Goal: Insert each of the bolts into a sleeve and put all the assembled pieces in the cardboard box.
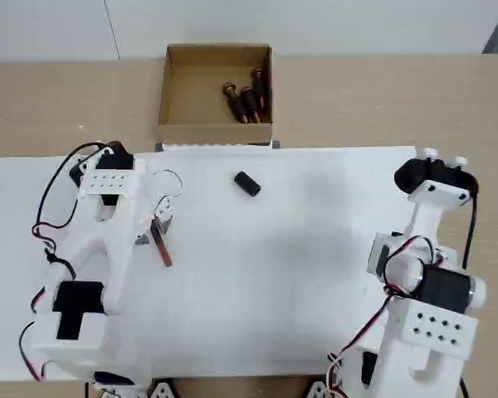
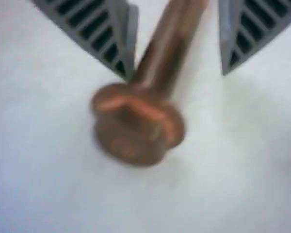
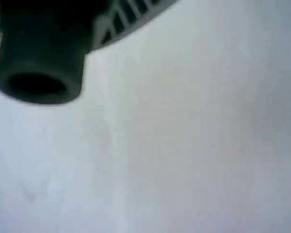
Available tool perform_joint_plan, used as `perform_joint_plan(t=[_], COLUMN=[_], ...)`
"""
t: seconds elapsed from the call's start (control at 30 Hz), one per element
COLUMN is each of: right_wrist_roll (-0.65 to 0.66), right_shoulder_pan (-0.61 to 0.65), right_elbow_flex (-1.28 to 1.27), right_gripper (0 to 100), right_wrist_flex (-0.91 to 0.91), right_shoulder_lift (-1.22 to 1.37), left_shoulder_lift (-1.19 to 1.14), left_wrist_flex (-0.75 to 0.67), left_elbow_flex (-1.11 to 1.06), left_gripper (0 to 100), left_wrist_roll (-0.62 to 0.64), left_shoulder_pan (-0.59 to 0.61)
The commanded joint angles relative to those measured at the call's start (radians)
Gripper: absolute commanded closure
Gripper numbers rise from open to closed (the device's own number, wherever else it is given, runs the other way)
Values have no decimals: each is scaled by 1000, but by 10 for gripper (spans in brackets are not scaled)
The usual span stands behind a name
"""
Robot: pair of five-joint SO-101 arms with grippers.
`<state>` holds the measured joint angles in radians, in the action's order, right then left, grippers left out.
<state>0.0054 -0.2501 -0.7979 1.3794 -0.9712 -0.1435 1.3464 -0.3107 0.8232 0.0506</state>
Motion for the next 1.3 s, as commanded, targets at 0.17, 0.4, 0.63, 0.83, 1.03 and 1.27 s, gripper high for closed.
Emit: perform_joint_plan(t=[0.17, 0.4, 0.63, 0.83, 1.03, 1.27], right_wrist_roll=[2, 2, 2, 2, 3, 40], right_shoulder_pan=[2, 2, 2, 2, 4, 4], right_elbow_flex=[5, 5, 5, 12, 69, 132], right_gripper=[995, 995, 995, 995, 992, 995], right_wrist_flex=[-13, -13, -12, -12, -12, -10], right_shoulder_lift=[-15, -15, -15, -22, -24, -24], left_shoulder_lift=[5, -101, -157, -124, 77, 304], left_wrist_flex=[-64, -64, -55, 38, 138, 158], left_elbow_flex=[1, -2, 41, 128, 252, 271], left_gripper=[908, 912, 994, 995, 995, 995], left_wrist_roll=[3, 2, 2, 2, 0, -110], left_shoulder_pan=[0, 25, 75, 18, -140, -227])
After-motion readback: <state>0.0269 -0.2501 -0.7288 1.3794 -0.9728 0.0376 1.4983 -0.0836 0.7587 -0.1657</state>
